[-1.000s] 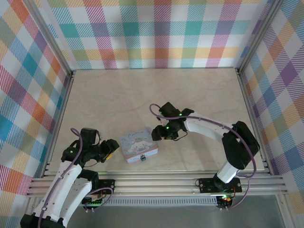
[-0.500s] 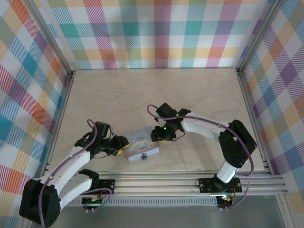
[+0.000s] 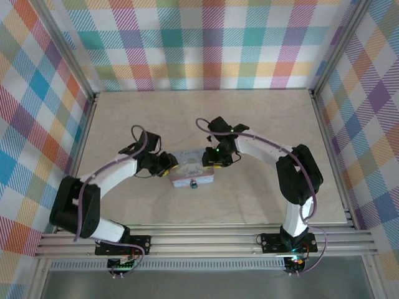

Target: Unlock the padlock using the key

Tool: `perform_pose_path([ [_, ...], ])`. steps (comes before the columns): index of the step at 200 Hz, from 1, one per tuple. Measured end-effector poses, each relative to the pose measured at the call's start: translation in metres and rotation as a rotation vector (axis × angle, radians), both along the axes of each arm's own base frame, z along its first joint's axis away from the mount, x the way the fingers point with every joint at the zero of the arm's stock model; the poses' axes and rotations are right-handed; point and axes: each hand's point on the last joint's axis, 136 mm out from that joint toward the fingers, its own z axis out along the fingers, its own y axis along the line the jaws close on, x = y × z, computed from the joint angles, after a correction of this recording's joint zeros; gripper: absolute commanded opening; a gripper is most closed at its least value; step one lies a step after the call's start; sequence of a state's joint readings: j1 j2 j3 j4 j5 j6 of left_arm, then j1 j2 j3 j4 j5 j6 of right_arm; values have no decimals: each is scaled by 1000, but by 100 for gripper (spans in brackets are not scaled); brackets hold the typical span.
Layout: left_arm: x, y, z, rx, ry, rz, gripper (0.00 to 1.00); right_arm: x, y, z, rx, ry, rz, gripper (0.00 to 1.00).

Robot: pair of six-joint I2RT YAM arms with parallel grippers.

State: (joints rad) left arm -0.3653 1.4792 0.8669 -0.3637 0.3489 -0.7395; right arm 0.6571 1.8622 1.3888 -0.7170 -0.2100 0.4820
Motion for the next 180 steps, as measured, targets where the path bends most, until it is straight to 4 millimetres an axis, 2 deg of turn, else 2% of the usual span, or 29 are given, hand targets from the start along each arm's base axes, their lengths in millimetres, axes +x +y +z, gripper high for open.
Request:
perform_pose_path([
  [40,47,-11,3,64,-24,-25,37,37,-11,1,20,-24,-62,40],
  [58,64,-15,5,87,-31,-42,48,52,-16,2,27,-29,-83,44],
  [74,70,-21,6,98,-29,-55,54,59,-16,5,30,-39,-84,51],
  [103,60,-28,11,143,-23,-130,62,54,-15,12,26,-52,-69,60],
  [152,40,-23,24,171,-42,-194,63,29,-25,41,71,-96,-76,61],
  [180,12,-18,22,119,-48,-195,63,18,-29,34,78,-74,-92,59],
])
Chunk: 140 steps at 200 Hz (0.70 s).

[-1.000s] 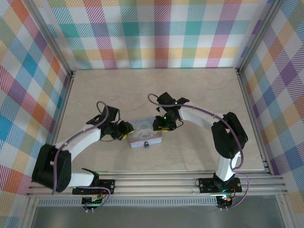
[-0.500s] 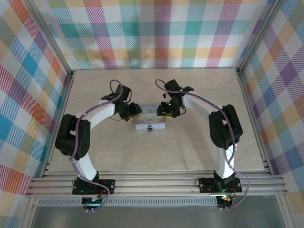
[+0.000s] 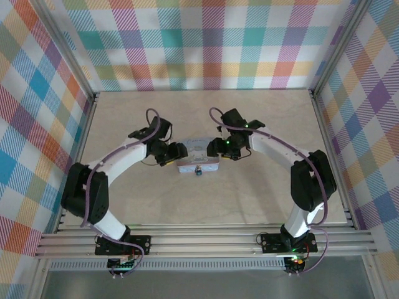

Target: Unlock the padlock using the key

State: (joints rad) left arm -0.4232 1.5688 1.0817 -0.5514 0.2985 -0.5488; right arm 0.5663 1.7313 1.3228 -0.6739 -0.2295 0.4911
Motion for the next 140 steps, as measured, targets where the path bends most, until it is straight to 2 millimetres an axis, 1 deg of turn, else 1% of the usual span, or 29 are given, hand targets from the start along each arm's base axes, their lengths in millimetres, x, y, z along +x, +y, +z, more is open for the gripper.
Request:
perform_pose_path([
  [14,-9,1,-9,-11,21,1,60,-4,-2,-8,-8,15,-3,58],
  [34,-13,-4,-18,-46,33,-7,57,-3,-2,-16,-16,25,2,54],
  [47,-11,-9,-21,-73,31,-10,54,1,1,-22,-23,31,9,52],
  [76,1,-18,-22,-115,15,-9,51,19,7,-32,-49,29,21,46],
  [104,19,-22,-21,-121,5,22,50,50,7,-30,-77,2,26,44],
  [140,58,-23,-19,-79,-26,63,51,101,12,-27,-118,-67,29,43],
])
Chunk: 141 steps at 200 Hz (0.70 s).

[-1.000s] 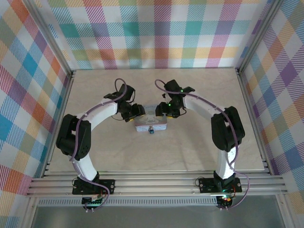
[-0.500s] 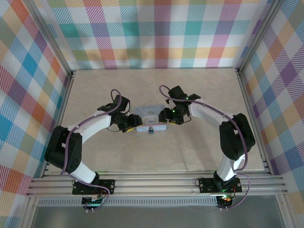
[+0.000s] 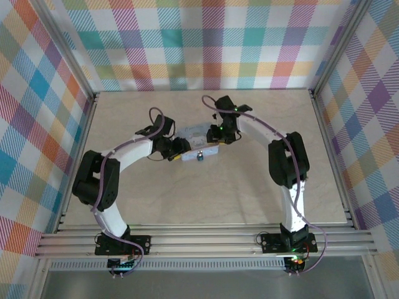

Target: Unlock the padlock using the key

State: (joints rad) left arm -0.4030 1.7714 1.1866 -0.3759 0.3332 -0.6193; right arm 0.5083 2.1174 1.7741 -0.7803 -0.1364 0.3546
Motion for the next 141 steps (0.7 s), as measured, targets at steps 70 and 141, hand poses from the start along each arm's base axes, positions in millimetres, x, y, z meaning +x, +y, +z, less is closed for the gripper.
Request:
perform_pose_path([
  [70,67,2,4,114,-23,11,57,63,7,7,-46,-100,-30,53],
  [141,73,-1,11,181,-56,-54,69,48,1,60,-94,-189,-8,70],
])
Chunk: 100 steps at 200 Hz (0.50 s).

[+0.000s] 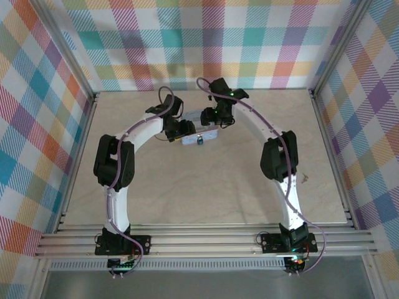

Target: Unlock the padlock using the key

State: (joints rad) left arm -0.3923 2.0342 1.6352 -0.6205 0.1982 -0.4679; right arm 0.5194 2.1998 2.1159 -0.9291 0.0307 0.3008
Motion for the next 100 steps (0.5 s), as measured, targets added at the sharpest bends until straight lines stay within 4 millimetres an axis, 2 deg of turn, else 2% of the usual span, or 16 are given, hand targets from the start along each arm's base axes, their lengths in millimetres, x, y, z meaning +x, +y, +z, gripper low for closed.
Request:
perform_pose_path([
  [18,-5,2,9,28,-23,-16,71,-21,-16,27,-18,-52,-8,71],
  [32,-13,4,22,43,-54,-24,71,-40,-36,46,-24,-95,-29,72],
  [50,-32,5,41,54,-95,-43,71,-65,-80,57,-30,-127,-104,72],
  [58,-42,2,47,55,-115,-57,71,-76,-102,55,-28,-128,-153,72],
  [73,-68,-9,51,56,-129,-103,70,-100,-158,41,-47,-103,-290,73],
  [83,-85,-22,49,55,-130,-144,70,-119,-199,27,-67,-79,-407,72],
  [100,-112,-48,37,58,-119,-217,69,-151,-259,5,-90,-33,-599,70],
])
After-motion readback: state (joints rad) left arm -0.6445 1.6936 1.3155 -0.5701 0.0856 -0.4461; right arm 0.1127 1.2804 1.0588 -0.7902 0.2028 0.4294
